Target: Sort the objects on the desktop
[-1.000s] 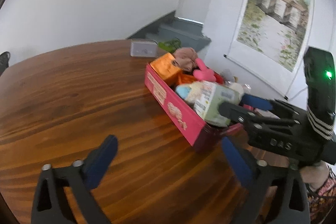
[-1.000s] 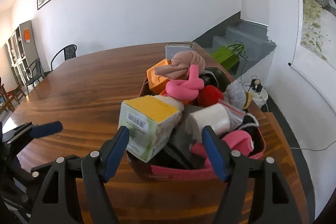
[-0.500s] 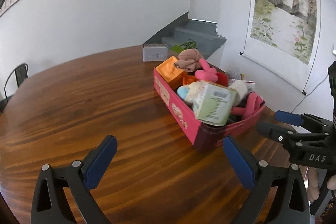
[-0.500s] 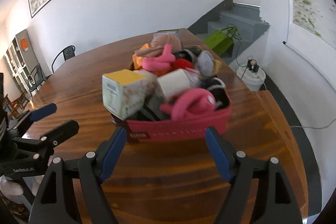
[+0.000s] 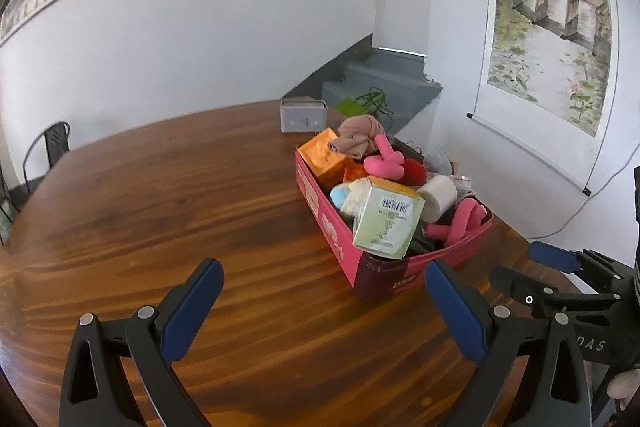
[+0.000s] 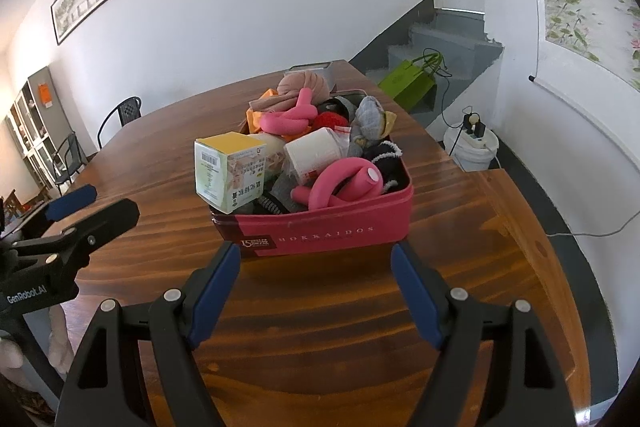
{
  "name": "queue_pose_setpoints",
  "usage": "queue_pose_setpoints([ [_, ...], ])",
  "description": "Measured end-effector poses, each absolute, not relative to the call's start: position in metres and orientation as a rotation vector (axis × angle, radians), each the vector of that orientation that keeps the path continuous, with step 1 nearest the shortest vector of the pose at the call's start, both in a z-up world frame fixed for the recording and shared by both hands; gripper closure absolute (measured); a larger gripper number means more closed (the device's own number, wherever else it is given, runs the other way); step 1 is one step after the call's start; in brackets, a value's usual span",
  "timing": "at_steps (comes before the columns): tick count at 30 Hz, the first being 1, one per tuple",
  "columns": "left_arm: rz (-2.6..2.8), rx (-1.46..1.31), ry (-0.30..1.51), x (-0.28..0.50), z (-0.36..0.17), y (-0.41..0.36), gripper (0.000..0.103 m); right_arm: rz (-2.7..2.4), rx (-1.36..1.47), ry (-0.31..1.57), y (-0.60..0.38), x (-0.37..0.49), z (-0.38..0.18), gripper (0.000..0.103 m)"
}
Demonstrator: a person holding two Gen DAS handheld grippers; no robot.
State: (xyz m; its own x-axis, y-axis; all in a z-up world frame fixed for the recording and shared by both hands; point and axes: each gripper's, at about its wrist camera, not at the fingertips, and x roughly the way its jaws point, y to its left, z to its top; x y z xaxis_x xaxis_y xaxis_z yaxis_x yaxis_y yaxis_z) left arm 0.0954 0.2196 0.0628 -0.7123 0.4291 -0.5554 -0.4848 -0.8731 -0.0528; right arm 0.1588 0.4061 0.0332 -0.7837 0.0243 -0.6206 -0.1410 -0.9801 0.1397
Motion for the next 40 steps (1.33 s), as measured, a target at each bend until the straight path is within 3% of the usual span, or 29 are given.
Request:
queue_pose_setpoints([
  [13, 2.524, -0.772, 0.318, 0.106, 0.064, 0.247, 0.001, 2.863, -1.000, 0.293, 0.414, 0.159, 0.028, 0.022],
  [40, 2.495, -0.810, 0.350, 0.101, 0.054, 0.259, 0.001, 2.839, -1.001, 0.298, 0.422, 0.159, 0.024, 0.022],
])
